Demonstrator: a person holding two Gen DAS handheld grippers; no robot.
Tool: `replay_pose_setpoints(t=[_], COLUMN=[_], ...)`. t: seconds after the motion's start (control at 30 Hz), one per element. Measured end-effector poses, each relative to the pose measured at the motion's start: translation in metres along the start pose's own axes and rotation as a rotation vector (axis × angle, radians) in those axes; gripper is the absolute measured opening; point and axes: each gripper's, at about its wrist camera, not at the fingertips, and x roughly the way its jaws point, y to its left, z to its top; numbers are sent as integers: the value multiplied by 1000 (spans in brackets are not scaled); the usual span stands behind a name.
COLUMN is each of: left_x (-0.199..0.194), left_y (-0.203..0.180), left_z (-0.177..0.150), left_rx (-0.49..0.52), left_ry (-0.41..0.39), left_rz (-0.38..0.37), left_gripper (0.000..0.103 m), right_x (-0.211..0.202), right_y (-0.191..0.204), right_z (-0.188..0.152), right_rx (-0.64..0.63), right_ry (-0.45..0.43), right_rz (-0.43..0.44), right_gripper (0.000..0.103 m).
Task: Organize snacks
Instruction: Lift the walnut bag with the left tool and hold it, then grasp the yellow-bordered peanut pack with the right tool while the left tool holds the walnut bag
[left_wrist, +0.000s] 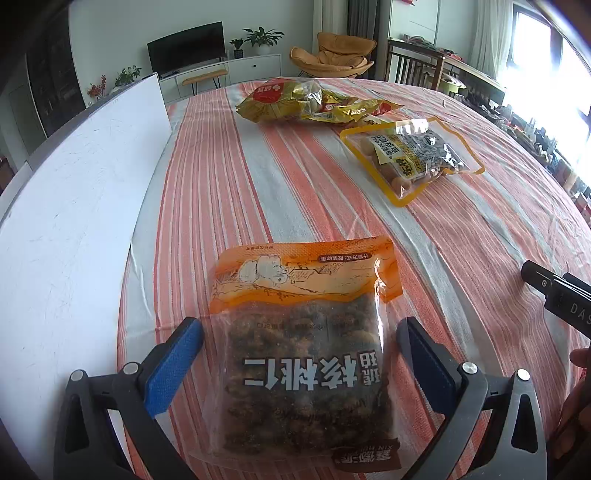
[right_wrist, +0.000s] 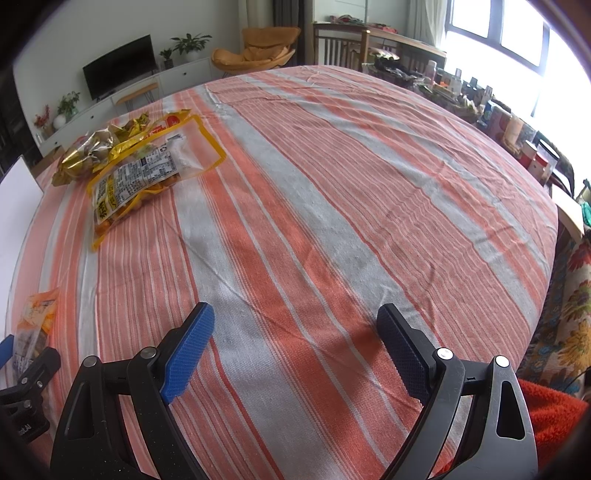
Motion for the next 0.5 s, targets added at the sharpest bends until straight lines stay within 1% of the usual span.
replay_pose_setpoints(t=[0.17,0.2,0.23,0.27,0.3,0.37,0.4,0.43,0.47,0.5], left_x=[0,0,0,0,0,1,1,1,1,1], left_y=[0,0,0,0,0,0,0,0,0,0], left_z=[0,0,0,0,0,0,0,0,0,0], left_rx=[0,0,0,0,0,0,0,1,1,1], left_ry=[0,0,-1,0,-1,-1,-1,-1,-1,-1], left_rz=[0,0,0,0,0,0,0,-1,-2,-2], left_gripper=[103,103,103,103,103,103,103,103,103,103], right_x=[-1,0,0,0,0,-2,-3,-4,-5,-4], right_y=[-2,-4,-6,-8,-7,11,23,43,60,82], right_z=[2,8,16,25,38,72,88,109,123,139], right_rx=[4,20,56,103,156,193,176,129,78,7], right_ry=[14,45,72,97,125,146,139,119,93,56], right_rz=[9,43,104,183,270,353,367,373,359,327], right_gripper=[92,92,92,91,91,91,91,91,91,91])
